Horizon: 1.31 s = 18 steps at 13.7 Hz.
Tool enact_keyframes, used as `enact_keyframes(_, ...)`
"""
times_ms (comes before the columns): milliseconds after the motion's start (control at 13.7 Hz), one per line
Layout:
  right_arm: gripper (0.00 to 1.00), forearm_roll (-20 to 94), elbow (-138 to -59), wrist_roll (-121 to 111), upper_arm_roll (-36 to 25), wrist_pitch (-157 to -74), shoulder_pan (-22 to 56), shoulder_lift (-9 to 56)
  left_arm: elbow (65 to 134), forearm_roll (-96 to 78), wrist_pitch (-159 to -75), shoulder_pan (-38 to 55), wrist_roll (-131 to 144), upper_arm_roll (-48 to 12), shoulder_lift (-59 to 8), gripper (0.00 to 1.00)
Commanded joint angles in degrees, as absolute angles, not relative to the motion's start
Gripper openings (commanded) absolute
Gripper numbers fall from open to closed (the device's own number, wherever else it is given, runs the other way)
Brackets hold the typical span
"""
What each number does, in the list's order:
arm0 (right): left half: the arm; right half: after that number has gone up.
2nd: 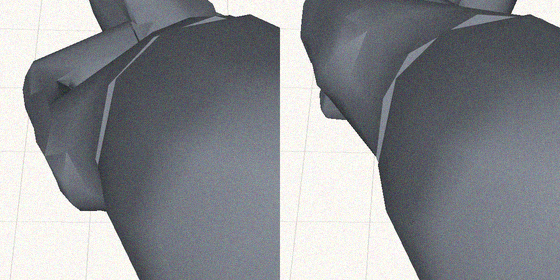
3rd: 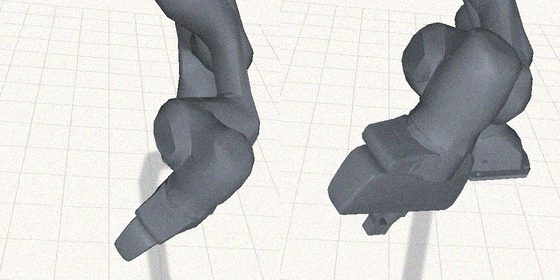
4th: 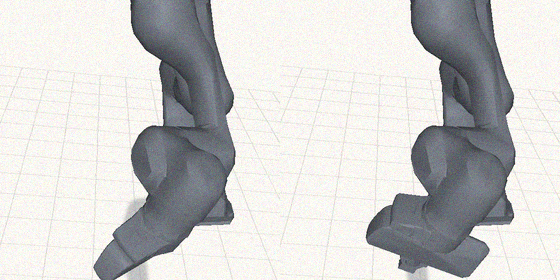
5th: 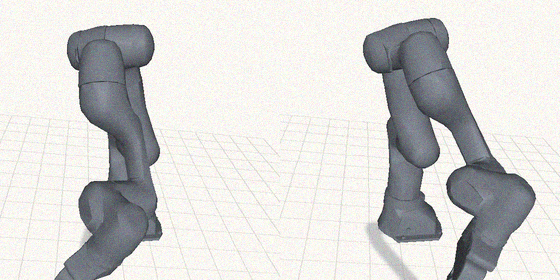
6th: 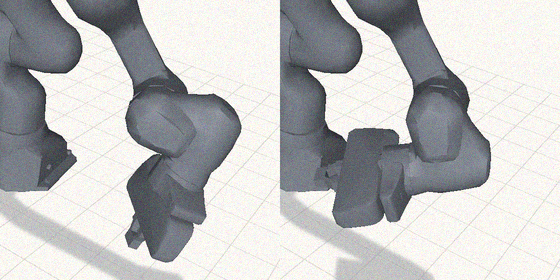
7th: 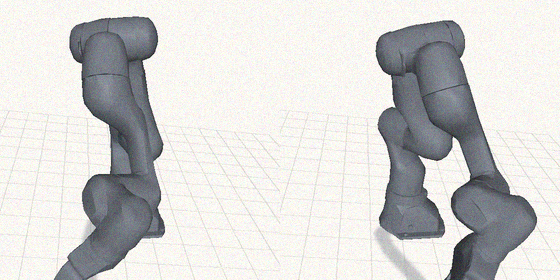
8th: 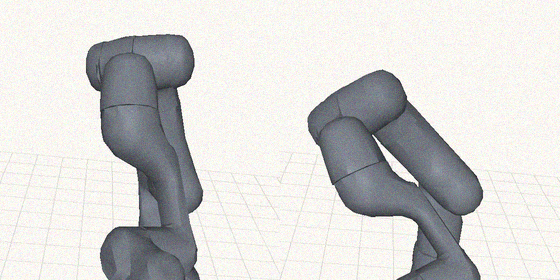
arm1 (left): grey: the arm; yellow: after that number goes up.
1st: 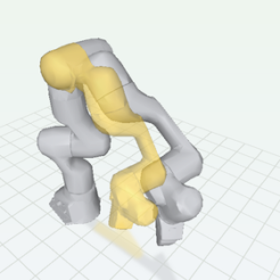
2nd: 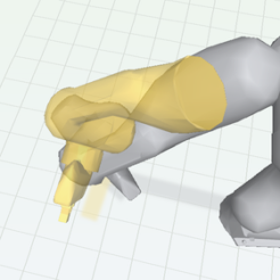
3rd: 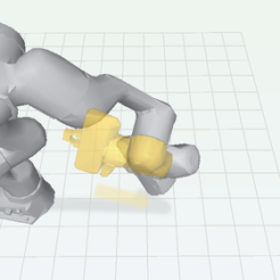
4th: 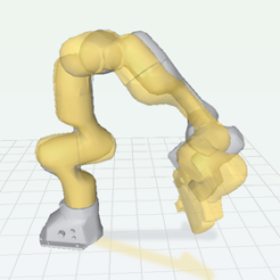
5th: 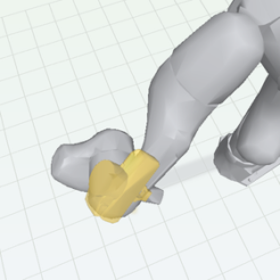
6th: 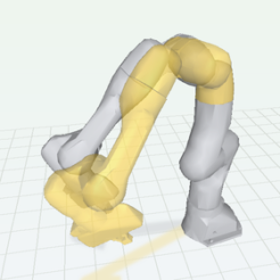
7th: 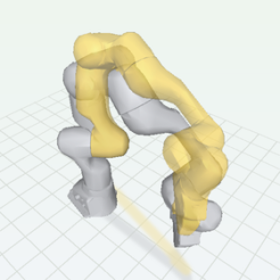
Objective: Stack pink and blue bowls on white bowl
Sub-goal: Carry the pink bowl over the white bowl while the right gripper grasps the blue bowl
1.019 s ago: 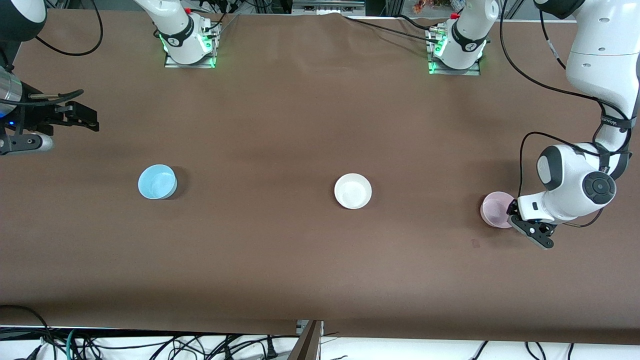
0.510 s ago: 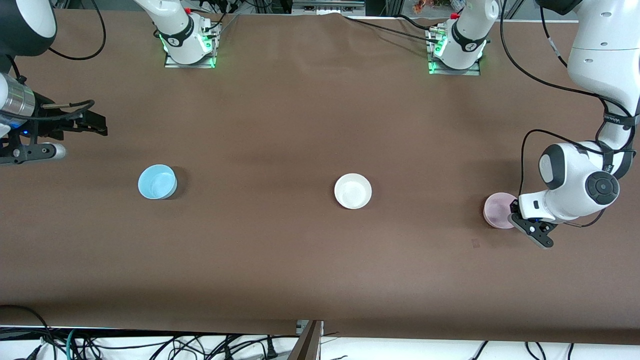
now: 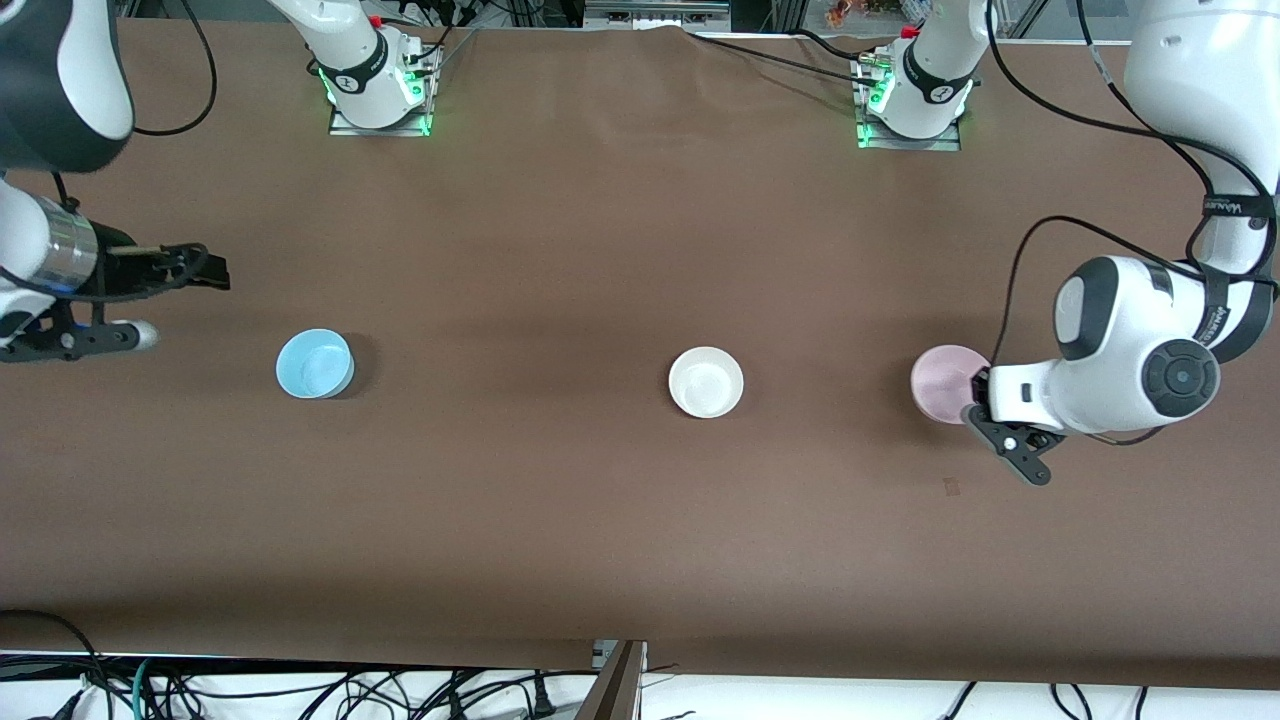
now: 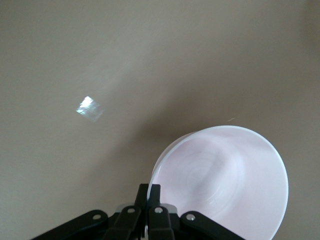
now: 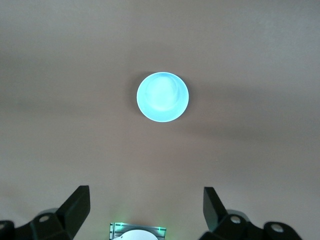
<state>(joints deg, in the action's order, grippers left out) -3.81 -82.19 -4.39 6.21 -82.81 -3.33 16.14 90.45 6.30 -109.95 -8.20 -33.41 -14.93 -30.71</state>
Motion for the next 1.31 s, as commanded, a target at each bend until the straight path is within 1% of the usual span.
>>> enact_keyframes(0, 1.0, -2.9, -81.2, -4.2, 6.3, -85.6, -3.8, 19.2, 86.9, 6.4, -103.8, -4.3, -14.3, -18.4, -31.0, 0.0)
enact_keyframes(146, 0.99, -3.0, -81.3, -4.3, 6.3, -87.7, -3.8, 20.8, 86.9, 5.2, -104.0, -1.2, 1.6, -21.4, -31.5, 0.0)
enact_keyframes(291, 0.99, -2.9, -81.4, -4.8, 6.3, -89.3, -5.0, 22.5, 86.8, -1.9, -104.4, 2.4, 14.7, -21.6, -34.0, 0.0)
enact_keyframes(364, 1.0, -2.8, -81.4, -5.6, 6.3, -90.2, -5.4, 23.2, 86.7, -3.6, -105.8, 3.5, 18.0, -21.6, -35.3, 0.0)
enact_keyframes(510, 1.0, -2.8, -81.5, -5.7, 6.3, -91.6, -6.1, 25.3, 86.7, -4.6, -112.0, 5.3, 22.6, -21.6, -35.9, 0.0)
enact_keyframes(582, 1.0, -2.7, -82.0, -5.7, 6.2, -92.5, -6.5, 25.7, 86.7, -4.7, -113.5, 6.8, 24.8, -21.5, -36.9, 0.0)
enact_keyframes(801, 1.0, -2.8, -88.7, -5.8, 5.4, -101.1, -6.6, 25.7, 87.0, -4.1, -119.1, 7.4, 25.6, -21.4, -39.5, 0.0)
enact_keyframes(874, 1.0, -2.8, -90.9, -5.8, 4.8, -103.6, -6.5, 25.6, 86.9, -4.0, -119.4, 7.5, 25.6, -21.4, -39.8, 0.0)
enact_keyframes(1019, 1.0, -2.7, -94.0, -5.7, 4.5, -105.6, -7.3, 25.8, 87.2, -4.0, -120.7, 7.9, 25.3, -21.4, -40.6, 0.0)
enact_keyframes(1238, 1.0, -2.6, -99.7, -5.8, 2.6, -112.3, -7.4, 25.7, 87.4, -4.0, -123.0, 8.3, 25.5, -21.4, -41.7, 0.0)
